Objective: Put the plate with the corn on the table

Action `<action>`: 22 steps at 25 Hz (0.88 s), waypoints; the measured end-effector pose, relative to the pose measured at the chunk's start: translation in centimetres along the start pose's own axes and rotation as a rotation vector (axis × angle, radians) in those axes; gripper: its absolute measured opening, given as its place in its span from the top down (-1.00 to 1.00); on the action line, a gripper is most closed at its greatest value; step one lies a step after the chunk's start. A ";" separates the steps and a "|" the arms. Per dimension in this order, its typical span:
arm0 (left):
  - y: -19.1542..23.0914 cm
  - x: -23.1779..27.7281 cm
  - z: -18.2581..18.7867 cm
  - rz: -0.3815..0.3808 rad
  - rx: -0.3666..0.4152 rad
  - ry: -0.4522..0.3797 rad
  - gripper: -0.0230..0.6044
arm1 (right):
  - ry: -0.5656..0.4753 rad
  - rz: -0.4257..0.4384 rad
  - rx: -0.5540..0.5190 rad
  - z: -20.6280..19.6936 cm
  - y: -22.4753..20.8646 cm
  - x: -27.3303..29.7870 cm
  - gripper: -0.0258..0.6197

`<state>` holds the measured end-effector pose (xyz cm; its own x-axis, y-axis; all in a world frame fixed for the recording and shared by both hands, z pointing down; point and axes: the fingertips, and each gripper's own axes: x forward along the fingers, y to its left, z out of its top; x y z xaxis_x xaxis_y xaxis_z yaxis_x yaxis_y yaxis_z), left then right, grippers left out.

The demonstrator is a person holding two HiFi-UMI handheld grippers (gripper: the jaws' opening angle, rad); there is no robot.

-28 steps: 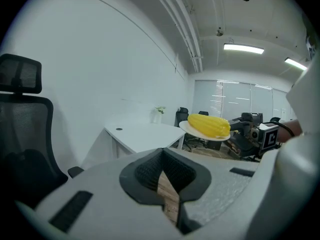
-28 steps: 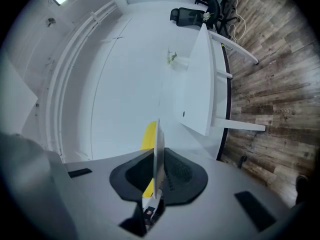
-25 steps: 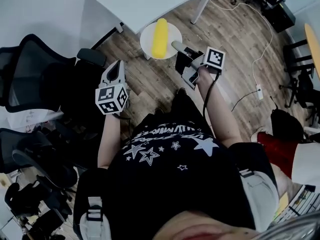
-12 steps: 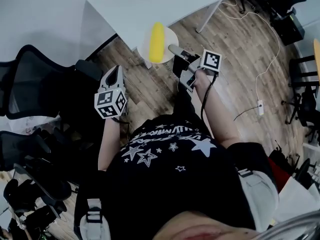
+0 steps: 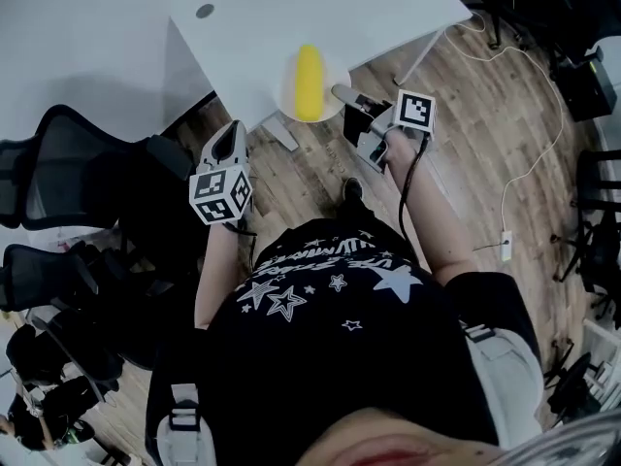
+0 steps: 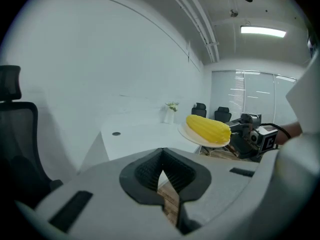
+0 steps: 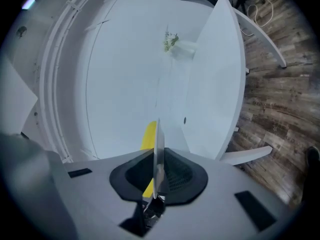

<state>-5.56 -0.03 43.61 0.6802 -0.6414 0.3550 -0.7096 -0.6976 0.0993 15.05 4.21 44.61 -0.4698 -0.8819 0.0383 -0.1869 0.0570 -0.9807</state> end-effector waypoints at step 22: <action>3.8 6.9 3.5 0.259 -0.108 -0.029 0.91 | 0.174 0.007 0.022 11.0 -4.0 7.0 0.80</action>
<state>-2.93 -8.25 43.14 0.4775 -0.8040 0.3545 -0.8749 -0.4720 0.1081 22.05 -7.33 46.65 -0.6137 -0.7870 0.0626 -0.1655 0.0506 -0.9849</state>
